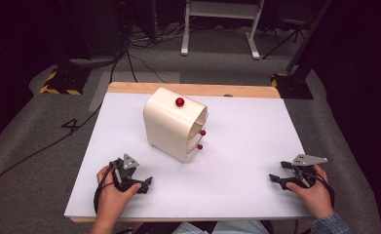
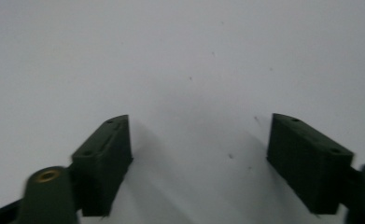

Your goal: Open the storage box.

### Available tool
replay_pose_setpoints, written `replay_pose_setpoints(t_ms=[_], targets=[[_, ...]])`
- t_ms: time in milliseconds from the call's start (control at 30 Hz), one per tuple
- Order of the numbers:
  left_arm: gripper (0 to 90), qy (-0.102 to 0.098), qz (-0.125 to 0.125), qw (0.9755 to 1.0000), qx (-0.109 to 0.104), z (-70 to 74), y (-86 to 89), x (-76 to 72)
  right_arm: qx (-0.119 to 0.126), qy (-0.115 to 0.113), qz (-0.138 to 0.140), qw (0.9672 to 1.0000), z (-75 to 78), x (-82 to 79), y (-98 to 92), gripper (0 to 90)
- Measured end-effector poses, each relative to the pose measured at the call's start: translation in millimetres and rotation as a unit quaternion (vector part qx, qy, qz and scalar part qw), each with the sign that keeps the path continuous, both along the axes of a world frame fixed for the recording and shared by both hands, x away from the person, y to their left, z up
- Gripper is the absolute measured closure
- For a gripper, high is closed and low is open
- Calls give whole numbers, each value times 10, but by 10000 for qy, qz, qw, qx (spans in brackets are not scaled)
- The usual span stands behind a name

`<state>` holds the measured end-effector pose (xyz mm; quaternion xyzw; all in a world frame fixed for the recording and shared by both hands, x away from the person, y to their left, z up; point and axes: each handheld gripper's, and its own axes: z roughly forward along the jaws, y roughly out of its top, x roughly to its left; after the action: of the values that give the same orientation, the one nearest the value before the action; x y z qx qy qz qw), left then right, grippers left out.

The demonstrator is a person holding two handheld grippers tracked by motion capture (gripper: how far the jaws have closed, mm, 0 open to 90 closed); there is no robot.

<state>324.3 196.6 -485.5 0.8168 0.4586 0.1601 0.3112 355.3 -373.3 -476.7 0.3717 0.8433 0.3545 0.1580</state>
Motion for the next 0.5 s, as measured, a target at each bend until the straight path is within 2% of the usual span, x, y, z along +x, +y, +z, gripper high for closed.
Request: replay_pose_setpoints(t_ms=[100, 233, 300, 333, 467, 500], targets=[[0, -13, -21, 10000, 1, -3, 7, 0, 67, 30, 173, 9998, 48, -15, 89, 325], [0, -19, -13, 10000, -1, -4, 7, -2, 119, -82, 432, 9990, 149, -40, 244, 383], [0, -9, -12, 10000, -10, -4, 8, -3, 152, -97, 463, 9988, 166, -45, 271, 396], [0, -9, -17, 10000, -21, -3, 11, -2, 288, -202, 566, 9978, 215, -63, 350, 453], [4, -11, -15, 10000, -13, -2, 9, -3, 512, -419, 813, 9945, 302, -70, 524, 520], [17, -101, 19, 9999, -6, 10, 11, -24, 607, -469, 875, 9932, 327, -62, 591, 526]])
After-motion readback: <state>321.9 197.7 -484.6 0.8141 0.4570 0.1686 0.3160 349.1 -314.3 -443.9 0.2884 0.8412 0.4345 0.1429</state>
